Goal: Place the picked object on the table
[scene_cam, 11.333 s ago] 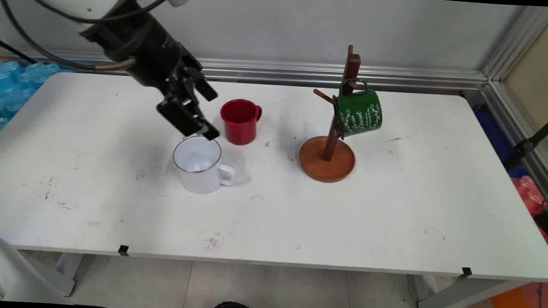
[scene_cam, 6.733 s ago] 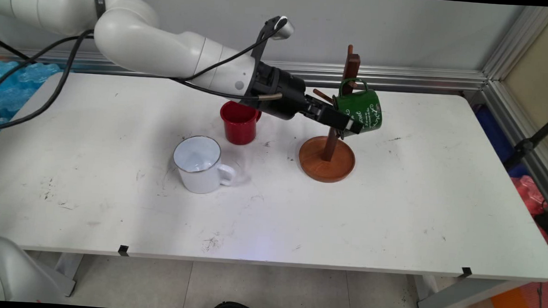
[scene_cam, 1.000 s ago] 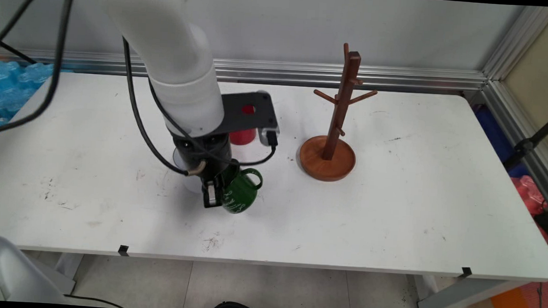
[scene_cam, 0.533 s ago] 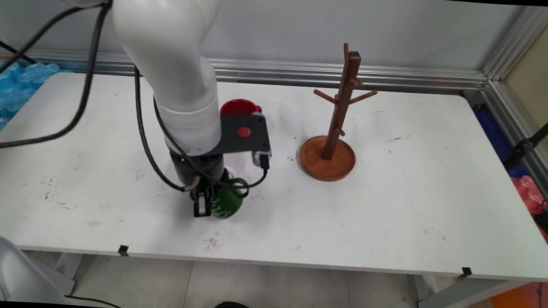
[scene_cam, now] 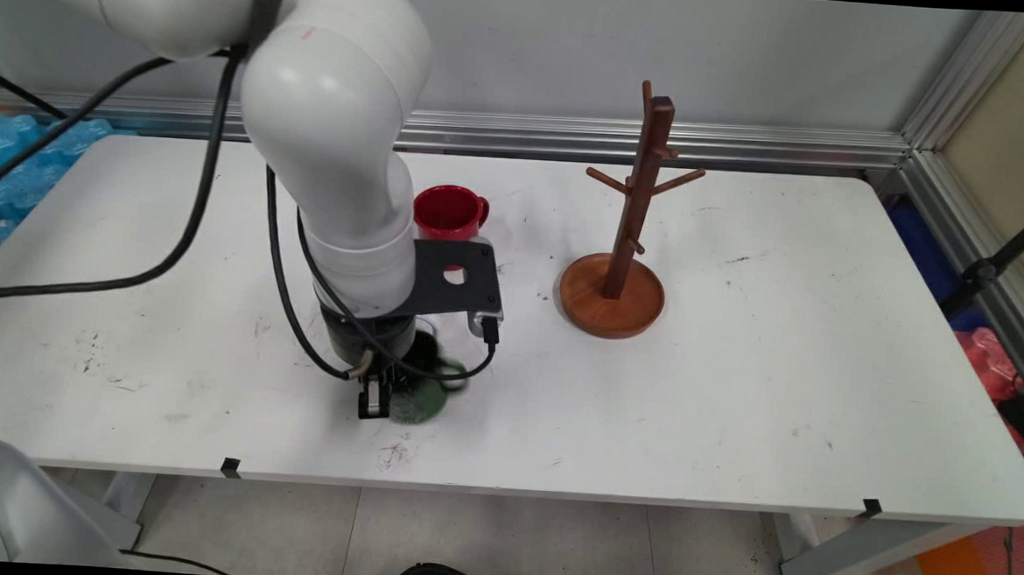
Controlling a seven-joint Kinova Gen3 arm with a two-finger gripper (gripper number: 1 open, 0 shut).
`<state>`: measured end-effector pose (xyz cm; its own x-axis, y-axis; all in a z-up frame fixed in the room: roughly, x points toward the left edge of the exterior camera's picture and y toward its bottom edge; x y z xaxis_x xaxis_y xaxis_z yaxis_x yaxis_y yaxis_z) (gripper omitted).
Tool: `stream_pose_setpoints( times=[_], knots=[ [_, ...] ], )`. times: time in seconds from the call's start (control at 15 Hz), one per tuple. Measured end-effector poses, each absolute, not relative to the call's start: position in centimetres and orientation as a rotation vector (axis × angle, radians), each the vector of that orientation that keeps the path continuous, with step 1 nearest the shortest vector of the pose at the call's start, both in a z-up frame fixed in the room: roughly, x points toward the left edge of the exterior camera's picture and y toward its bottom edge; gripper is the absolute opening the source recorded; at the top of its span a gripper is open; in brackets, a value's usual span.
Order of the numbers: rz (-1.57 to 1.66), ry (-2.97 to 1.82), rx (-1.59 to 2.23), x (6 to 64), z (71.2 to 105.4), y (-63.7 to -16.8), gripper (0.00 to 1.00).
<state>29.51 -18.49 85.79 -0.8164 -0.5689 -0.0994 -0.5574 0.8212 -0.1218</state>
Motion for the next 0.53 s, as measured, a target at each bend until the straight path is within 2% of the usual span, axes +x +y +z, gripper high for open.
stream_pose_setpoints(
  times=[0.53],
  knots=[
    [-0.135,2.897,-0.9,29.0,84.4,-18.3,1.0]
  ],
)
